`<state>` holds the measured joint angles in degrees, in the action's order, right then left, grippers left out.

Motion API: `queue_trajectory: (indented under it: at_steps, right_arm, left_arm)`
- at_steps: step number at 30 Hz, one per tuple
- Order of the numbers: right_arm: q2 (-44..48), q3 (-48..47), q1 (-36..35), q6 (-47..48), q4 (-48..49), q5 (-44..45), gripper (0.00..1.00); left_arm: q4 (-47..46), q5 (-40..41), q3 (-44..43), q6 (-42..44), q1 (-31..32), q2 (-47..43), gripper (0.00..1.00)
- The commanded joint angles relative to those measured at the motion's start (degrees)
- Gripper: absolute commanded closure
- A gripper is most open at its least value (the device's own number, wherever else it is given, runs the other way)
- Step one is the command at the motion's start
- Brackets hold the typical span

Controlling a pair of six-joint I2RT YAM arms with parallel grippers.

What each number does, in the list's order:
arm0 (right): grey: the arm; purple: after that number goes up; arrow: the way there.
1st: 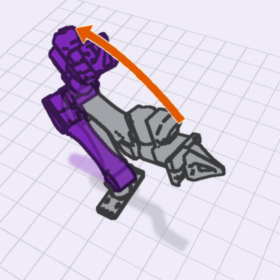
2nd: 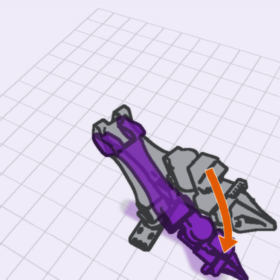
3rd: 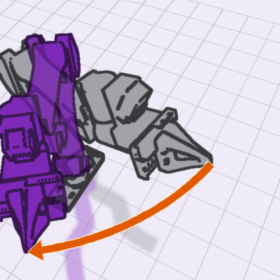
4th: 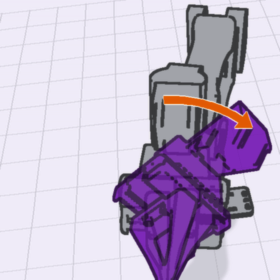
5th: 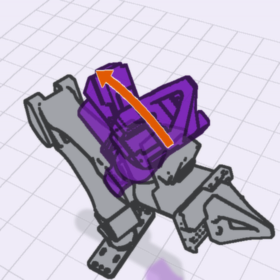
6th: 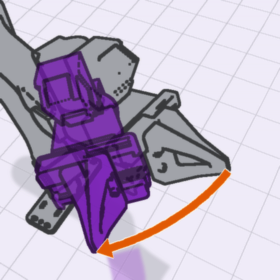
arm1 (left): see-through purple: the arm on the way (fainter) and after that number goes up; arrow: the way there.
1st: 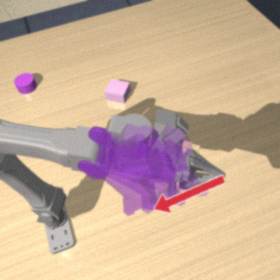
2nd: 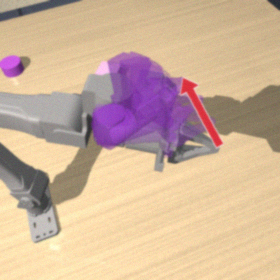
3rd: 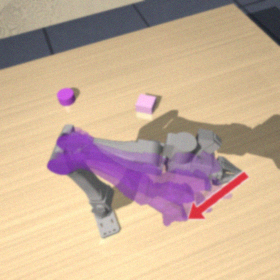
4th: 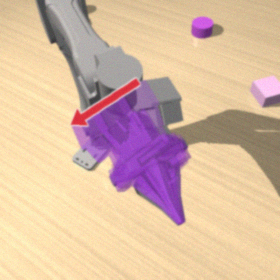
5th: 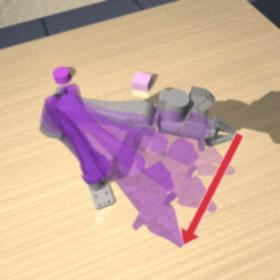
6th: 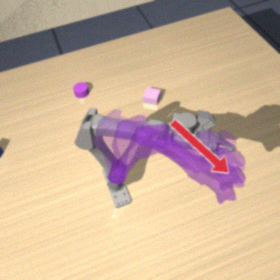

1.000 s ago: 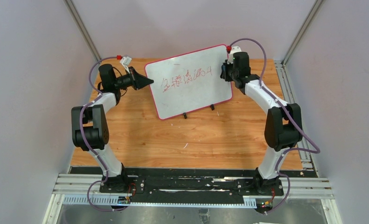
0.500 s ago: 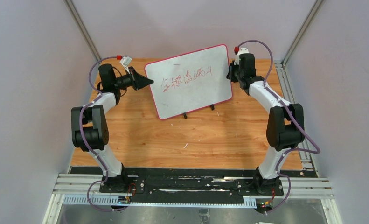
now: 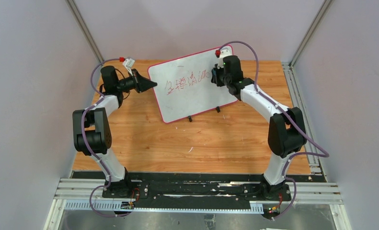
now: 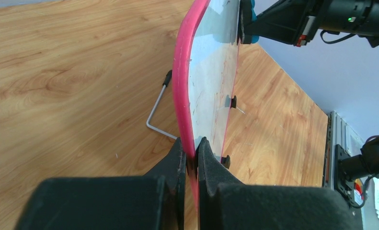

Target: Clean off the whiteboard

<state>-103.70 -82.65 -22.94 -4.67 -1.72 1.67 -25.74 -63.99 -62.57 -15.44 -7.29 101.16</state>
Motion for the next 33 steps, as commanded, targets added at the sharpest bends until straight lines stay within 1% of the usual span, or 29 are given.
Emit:
queue_trajectory:
  at_steps: [1, 5, 12, 16, 19, 26, 33]
  right_arm:
    - [-0.3, -4.5, -4.2, 2.2, -0.8, -0.5, 0.99]
    - [-1.8, -6.9, -3.5, 2.9, -1.9, 1.0, 0.99]
    - [-5.4, -11.2, 2.6, 4.0, -3.9, 2.5, 0.99]
    - [-5.5, -11.1, 5.7, 4.0, -4.2, 2.9, 0.99]
    - [-4.4, -10.0, 6.7, 3.9, -3.5, 2.5, 0.99]
    - [-4.0, -9.6, 4.9, 2.3, -3.9, -1.1, 0.99]
    - [-5.4, -10.1, -2.2, 1.8, -3.6, -2.1, 0.99]
  left_arm:
    - [2.2, 5.0, 1.2, 10.2, -0.1, 1.2, 1.00]
    - [3.1, 4.8, 1.1, 10.9, -0.1, 1.2, 1.00]
    - [4.5, 4.8, 1.0, 11.9, -0.1, 0.9, 1.00]
    - [5.4, 4.9, 0.7, 12.7, -0.1, 0.9, 1.00]
    - [5.5, 4.8, 0.6, 12.9, -0.1, 1.0, 1.00]
    - [5.5, 4.8, 0.3, 12.5, -0.1, 1.3, 1.00]
    - [5.5, 4.9, 0.7, 12.5, 0.0, 0.8, 1.00]
